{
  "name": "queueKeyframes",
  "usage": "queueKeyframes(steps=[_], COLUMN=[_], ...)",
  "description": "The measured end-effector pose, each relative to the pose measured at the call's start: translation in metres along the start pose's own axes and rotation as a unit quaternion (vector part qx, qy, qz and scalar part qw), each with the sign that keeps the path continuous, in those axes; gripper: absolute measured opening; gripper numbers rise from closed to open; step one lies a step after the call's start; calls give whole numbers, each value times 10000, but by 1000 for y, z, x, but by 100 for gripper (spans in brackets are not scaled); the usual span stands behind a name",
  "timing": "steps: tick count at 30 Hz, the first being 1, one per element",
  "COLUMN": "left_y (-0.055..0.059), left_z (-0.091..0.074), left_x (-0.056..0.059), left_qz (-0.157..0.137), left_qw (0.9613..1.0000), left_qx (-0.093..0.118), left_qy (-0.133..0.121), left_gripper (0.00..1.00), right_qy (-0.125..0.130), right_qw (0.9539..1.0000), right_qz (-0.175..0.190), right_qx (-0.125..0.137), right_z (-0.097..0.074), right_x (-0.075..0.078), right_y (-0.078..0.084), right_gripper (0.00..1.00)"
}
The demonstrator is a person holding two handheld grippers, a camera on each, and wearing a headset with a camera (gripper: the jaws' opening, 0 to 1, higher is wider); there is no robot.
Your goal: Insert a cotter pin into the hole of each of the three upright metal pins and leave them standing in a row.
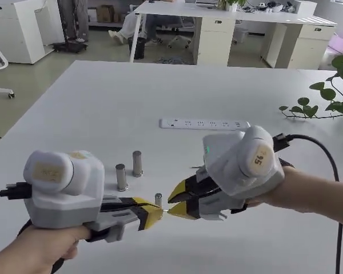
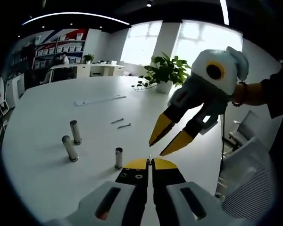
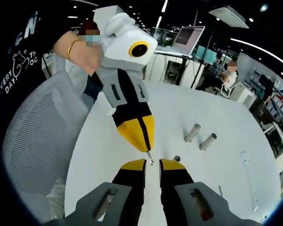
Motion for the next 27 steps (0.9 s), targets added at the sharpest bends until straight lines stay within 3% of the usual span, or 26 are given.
queueKeyframes(steps=[5,7,12,13,16,20,27], left_y=[0,0,2,2,4,8,9], left_z=[-2,-3,-5,-5,-8,-10,-13], left_x=[2,5,11,13,18,21,27], left_qz=[85,201,440,547,780,1026,1168], left_qw=[9999,9995,9979,9970,9947,9916,9884], left_qx=[17,37,-20,-21,-47,-62,21], left_qy=[140,231,469,542,665,790,968], left_gripper=[0,0,0,0,0,0,0], right_qy=[-193,-404,-675,-785,-965,-1130,-1440], right_qw=[9973,9933,9838,9801,9739,9703,9619], right_qz=[599,953,1450,1585,1776,1858,2024], right_qx=[380,512,811,898,1031,1060,1143], right_z=[-6,-7,-10,-10,-12,-12,-11], right_x=[0,-4,-7,-9,-12,-15,-26], right_y=[0,3,7,7,9,13,17], right_gripper=[8,9,10,9,9,9,10])
Point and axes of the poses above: the centre of the closed fingertips' face, and the gripper's own axes: z roughly forward along the fingers, x roughly to its right, y roughly out of its underside, the point moved 2 cm from there along -z, roughly backward along the fingers, and after that the axes turned 9 degrees about -y, right-handed, at the moved point
